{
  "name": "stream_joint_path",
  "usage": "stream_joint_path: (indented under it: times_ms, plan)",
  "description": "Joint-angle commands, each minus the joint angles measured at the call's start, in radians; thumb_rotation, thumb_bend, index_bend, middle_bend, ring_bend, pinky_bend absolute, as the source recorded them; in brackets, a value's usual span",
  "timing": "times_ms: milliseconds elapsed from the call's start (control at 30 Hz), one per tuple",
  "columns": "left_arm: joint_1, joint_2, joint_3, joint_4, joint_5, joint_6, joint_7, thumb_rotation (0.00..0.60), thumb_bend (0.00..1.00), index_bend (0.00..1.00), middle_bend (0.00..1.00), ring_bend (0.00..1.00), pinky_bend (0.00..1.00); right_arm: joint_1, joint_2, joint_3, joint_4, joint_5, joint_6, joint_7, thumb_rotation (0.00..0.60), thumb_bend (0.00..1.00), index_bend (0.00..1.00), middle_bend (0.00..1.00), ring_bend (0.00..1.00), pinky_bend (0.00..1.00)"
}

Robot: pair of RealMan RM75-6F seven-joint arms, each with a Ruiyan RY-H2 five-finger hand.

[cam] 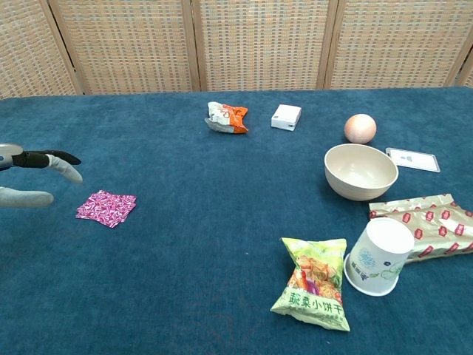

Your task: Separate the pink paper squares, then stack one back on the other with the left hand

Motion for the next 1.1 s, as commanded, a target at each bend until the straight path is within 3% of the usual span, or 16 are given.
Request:
stream_joint_path:
  times_ms: [33,433,1100]
  plan:
    - [-0.008,-0.013,0.004,0.014,-0.012,-0.009,-0.005,0.128,0.04,0.18,0.0,0.0,0.0,0.002,0.002,0.001,-0.002,-0.002,-0.001,-0.001,0.6,0.31,0.17,0.12,0.0,0.0]
    - [-0.028,-0.058,0.025,0.045,-0.048,-0.031,0.014,0.126,0.04,0.14,0.0,0.0,0.0,0.052,0.008,-0.023,-0.027,-0.073,-0.064,0.021,0.6,0.31,0.17,0.12,0.0,0.0]
    - [-0.102,-0.158,0.025,0.128,-0.09,-0.121,-0.007,0.117,0.05,0.1,0.0,0.0,0.0,0.052,0.014,-0.03,-0.024,-0.076,-0.056,0.035,0.6,0.31,0.17,0.12,0.0,0.0]
